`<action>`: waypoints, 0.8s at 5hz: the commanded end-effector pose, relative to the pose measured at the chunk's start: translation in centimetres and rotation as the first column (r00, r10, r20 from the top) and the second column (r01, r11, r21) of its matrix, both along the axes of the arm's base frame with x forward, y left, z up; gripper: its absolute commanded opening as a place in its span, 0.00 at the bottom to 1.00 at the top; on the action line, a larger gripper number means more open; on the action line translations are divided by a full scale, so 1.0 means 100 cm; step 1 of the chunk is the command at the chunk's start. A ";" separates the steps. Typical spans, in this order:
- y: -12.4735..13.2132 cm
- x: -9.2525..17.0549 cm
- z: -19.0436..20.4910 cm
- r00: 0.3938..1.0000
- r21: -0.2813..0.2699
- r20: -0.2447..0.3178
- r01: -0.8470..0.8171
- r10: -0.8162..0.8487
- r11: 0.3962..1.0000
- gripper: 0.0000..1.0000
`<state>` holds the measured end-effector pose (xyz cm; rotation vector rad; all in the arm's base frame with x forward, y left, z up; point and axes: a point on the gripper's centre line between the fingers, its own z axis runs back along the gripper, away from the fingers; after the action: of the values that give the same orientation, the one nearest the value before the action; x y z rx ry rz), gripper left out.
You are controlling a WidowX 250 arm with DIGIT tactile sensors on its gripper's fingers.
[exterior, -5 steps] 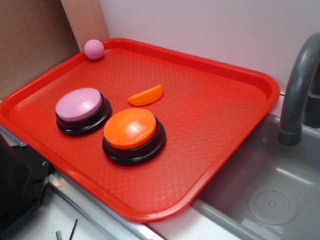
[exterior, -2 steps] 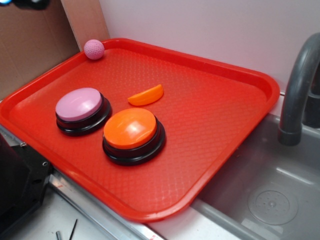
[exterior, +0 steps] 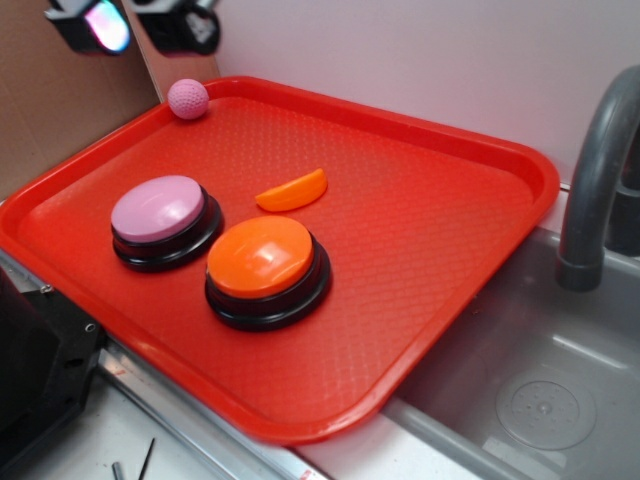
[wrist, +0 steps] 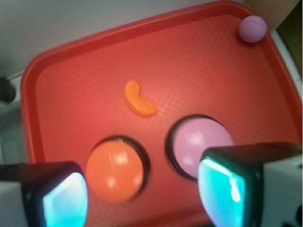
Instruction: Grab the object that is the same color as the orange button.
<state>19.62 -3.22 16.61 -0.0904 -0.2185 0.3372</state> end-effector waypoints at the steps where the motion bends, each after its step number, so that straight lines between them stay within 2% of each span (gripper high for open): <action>1: -0.002 0.051 -0.045 0.991 0.020 0.014 -0.133 0.132 0.991 1.00; 3: -0.006 0.066 -0.091 0.983 0.090 -0.031 -0.179 0.182 0.980 1.00; 4: 0.000 0.075 -0.109 0.974 0.105 -0.044 -0.215 0.220 0.971 1.00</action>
<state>25.98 -3.81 4.20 0.0703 -0.1337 0.5186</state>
